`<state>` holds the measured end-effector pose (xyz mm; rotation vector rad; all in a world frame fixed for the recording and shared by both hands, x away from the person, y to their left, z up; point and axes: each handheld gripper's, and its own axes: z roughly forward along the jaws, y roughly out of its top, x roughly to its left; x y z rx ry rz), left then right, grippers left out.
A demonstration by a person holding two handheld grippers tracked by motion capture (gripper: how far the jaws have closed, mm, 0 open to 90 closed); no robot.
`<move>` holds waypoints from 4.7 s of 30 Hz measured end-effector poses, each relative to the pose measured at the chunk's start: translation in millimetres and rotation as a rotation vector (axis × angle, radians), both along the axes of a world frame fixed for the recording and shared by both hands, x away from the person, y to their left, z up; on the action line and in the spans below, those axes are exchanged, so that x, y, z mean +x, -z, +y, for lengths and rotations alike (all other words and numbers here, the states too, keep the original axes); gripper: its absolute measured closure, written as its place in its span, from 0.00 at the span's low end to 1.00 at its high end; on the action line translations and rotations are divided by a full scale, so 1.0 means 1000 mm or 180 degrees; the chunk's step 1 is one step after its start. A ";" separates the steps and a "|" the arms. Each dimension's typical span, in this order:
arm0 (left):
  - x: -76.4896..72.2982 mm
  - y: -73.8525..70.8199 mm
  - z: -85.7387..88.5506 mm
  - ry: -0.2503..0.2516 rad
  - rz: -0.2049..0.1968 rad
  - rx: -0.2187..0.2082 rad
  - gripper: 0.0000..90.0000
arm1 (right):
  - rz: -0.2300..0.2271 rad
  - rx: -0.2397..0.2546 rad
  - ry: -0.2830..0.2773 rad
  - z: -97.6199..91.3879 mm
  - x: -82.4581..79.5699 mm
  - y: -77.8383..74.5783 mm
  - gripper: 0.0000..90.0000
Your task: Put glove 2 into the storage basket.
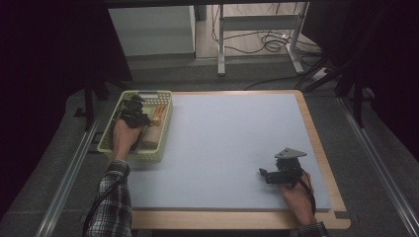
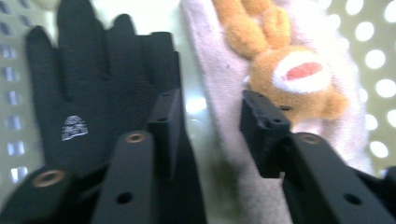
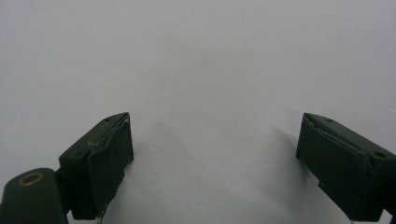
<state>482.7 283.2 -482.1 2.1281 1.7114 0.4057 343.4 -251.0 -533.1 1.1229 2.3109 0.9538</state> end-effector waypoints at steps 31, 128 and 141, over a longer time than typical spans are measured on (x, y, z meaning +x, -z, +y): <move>-0.032 -0.033 0.018 0.0146 -0.0480 -0.0135 0.21 | -0.0003 -0.0002 0.0000 0.000 0.000 0.000 0.12; -0.115 -0.038 -0.030 0.0928 -0.1011 -0.0632 0.05 | 0.0001 -0.0009 0.0000 0.000 0.000 0.000 0.12; -0.120 -0.035 -0.048 0.1086 -0.1030 -0.0635 0.05 | 0.0000 -0.0010 -0.0002 0.000 0.000 0.000 0.12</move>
